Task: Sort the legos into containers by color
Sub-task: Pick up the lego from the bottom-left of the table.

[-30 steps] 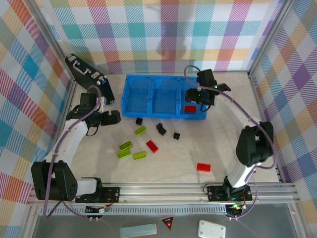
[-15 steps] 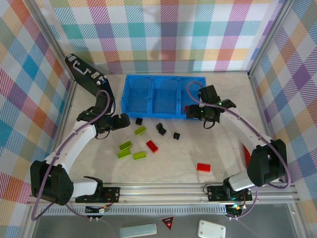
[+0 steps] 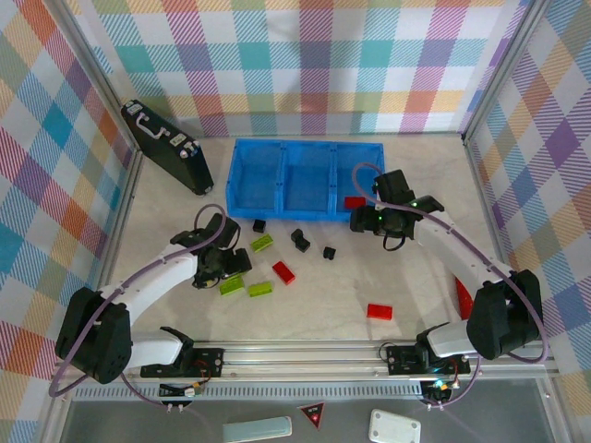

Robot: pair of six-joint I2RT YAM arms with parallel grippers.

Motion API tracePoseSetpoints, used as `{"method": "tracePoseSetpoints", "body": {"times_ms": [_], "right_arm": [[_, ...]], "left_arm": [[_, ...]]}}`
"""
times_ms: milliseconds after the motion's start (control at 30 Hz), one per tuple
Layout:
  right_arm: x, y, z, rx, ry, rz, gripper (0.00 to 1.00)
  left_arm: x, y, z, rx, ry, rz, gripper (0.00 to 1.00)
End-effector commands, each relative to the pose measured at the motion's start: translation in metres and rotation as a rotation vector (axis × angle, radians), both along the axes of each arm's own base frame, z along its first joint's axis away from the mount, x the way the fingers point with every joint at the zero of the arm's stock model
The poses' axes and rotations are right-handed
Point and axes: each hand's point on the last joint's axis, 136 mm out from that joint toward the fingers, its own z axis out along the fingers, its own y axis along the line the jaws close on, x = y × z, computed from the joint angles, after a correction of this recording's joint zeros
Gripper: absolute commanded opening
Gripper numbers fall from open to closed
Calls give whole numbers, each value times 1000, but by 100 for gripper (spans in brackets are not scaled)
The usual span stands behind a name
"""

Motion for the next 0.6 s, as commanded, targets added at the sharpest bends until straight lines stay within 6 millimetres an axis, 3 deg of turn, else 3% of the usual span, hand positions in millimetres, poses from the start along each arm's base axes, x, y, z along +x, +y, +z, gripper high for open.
{"method": "tracePoseSetpoints", "body": {"times_ms": [0, 567], "right_arm": [[-3, 4, 6, 25, -19, 19, 75], [-5, -1, 5, 3, -24, 18, 75]], "left_arm": [[3, -2, -4, -18, -14, 58, 96], [27, -17, -21, -16, 16, 45, 93]]}}
